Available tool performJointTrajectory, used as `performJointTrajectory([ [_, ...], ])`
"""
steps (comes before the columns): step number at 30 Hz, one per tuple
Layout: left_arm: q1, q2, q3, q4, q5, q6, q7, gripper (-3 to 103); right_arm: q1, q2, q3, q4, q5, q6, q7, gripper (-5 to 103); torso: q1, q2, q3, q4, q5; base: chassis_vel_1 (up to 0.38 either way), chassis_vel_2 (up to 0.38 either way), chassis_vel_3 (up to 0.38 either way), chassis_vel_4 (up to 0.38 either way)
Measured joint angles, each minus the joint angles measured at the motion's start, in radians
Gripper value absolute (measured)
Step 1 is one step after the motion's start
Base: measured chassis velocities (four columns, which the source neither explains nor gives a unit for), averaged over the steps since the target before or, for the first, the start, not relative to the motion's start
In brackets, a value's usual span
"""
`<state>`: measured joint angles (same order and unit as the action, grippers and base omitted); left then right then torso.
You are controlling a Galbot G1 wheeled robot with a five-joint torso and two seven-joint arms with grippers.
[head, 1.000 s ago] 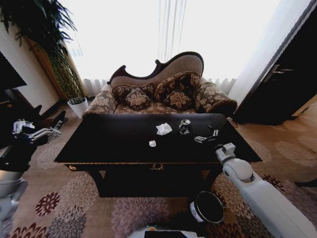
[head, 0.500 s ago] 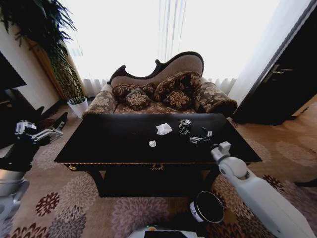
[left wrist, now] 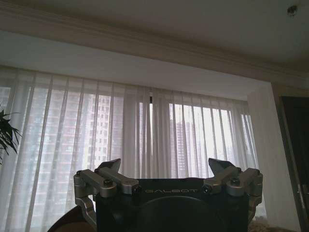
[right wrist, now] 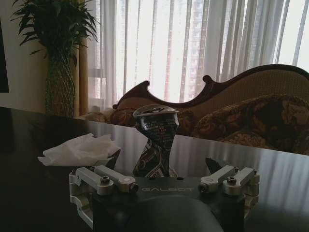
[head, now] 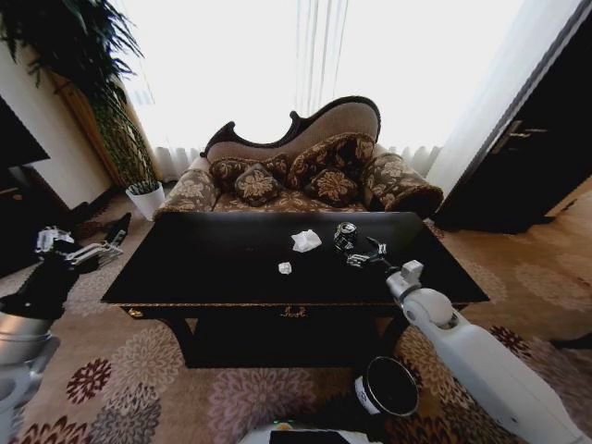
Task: Move to the front of the table and place the trash on the table into the trash bin.
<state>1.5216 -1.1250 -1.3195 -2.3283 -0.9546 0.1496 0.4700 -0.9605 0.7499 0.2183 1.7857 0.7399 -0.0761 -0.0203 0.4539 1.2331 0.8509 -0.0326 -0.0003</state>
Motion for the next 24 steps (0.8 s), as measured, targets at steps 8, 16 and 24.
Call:
performJointTrajectory([
  [8,-0.003,0.005,0.006,0.019,0.015,-0.003,0.002,100,0.051,0.023,-0.035,-0.042,0.004,-0.002,-0.018,100,0.0,0.0,0.0,0.0001,0.0,0.0,0.0,0.0,0.0],
  [16,-0.011,0.003,0.03,0.034,0.051,-0.011,0.006,100,0.072,0.037,-0.047,-0.072,-0.001,0.034,-0.058,95,0.0,0.0,0.0,0.0001,0.0001,0.0,0.0,0.0,0.0],
  [24,-0.017,0.001,0.046,0.042,0.065,-0.013,0.007,100,0.08,0.041,-0.042,-0.085,0.0,0.061,-0.09,63,0.0,0.0,0.0,0.0001,0.0001,0.0,0.0,0.0,0.0],
])
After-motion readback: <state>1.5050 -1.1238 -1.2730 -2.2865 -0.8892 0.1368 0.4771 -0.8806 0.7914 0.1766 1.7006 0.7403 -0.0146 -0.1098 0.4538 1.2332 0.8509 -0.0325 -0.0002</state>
